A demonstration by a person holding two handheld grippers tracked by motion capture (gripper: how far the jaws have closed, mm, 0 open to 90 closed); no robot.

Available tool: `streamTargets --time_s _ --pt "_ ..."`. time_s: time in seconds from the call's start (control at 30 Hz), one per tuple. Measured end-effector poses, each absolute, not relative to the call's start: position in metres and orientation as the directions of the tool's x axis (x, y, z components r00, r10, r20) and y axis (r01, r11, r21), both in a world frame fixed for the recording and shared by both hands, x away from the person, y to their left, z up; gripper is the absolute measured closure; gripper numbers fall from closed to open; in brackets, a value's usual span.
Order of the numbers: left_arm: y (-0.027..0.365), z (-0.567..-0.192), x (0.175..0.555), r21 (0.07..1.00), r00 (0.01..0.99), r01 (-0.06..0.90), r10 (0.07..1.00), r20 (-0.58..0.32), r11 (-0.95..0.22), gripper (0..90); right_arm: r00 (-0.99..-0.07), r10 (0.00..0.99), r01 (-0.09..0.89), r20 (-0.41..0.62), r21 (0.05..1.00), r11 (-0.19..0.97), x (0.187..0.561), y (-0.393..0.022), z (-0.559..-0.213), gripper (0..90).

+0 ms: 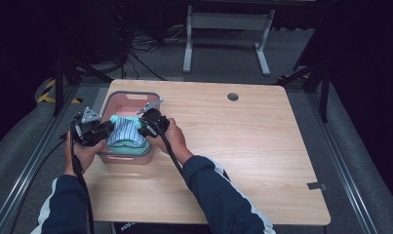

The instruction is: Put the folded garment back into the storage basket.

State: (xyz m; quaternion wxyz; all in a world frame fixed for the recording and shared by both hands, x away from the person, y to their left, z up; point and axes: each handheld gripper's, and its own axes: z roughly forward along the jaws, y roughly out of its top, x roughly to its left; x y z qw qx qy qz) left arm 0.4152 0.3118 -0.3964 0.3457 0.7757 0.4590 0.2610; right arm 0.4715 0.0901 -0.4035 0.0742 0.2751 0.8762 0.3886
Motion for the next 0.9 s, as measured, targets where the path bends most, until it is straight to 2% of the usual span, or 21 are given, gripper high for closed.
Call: streamTargets --time_s 0.3,0.9 --pt "0.3123 -0.394 0.4139 0.778 0.43 0.528 0.897 0.101 -0.341 76.3 -0.829 0.555 0.43 0.075 0.719 0.546 0.4733 0.087 -0.4026 75.4" --pt "0.3068 -0.39 0.411 0.785 0.451 0.508 0.886 0.109 -0.355 76.6 -0.834 0.548 0.415 0.07 0.734 0.538 0.4693 0.0803 -0.3941 72.2"
